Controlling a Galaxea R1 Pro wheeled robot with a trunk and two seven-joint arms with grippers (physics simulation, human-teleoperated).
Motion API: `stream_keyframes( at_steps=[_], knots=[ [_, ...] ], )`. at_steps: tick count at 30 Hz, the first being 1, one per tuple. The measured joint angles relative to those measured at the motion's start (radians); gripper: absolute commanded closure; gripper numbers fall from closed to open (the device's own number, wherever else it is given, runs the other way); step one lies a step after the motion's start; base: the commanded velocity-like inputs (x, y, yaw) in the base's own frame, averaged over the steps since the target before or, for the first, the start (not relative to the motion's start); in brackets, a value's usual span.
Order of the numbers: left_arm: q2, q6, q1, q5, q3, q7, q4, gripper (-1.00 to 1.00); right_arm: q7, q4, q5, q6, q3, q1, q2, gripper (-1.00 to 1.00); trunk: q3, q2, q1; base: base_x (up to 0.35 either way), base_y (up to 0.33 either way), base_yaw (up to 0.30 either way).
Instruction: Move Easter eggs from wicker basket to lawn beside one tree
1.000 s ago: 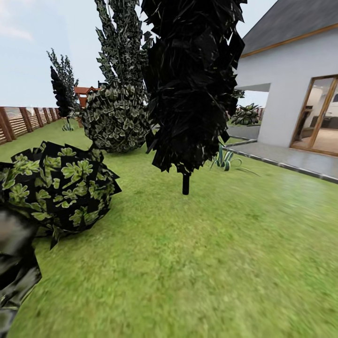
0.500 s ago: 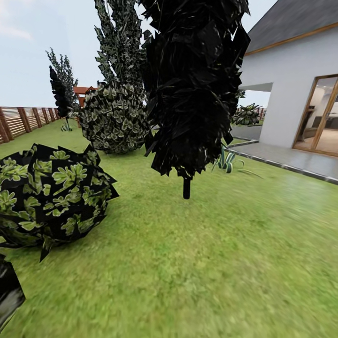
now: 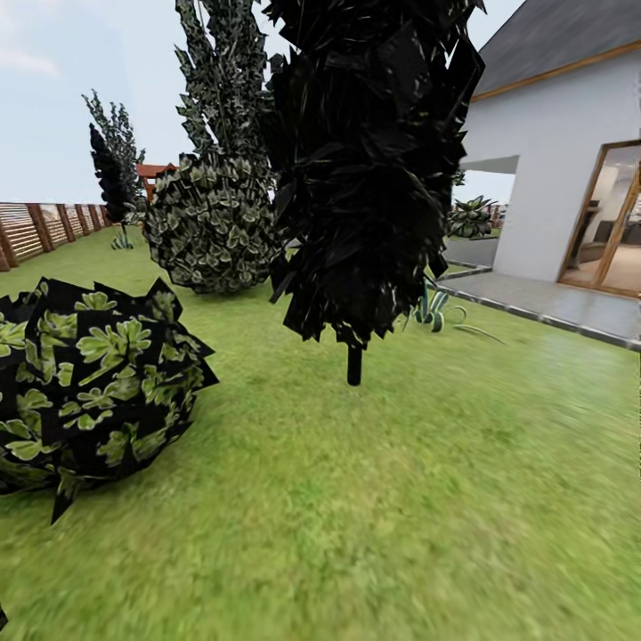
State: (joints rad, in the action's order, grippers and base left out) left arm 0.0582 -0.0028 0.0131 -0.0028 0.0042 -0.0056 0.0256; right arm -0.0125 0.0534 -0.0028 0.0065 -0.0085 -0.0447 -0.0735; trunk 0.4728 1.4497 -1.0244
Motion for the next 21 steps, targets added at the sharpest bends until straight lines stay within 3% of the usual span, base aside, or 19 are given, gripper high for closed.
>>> stream_keyframes(
  at_steps=[13, 21],
  knots=[
    [0.0, 0.0, 0.0, 0.0, 0.0, 0.0, 0.0, -1.0, -0.003, 0.008, 0.0, 0.0, 0.0, 0.0, 0.0, -1.0, 0.0, 0.0, 0.0, 0.223, 0.0, -0.271],
    [0.0, 0.0, 0.0, 0.0, 0.0, 0.0, 0.0, -1.0, -0.003, 0.008, 0.0, 0.0, 0.0, 0.0, 0.0, -1.0, 0.0, 0.0, -0.001, 0.059, 0.0, -0.075]
  ],
)
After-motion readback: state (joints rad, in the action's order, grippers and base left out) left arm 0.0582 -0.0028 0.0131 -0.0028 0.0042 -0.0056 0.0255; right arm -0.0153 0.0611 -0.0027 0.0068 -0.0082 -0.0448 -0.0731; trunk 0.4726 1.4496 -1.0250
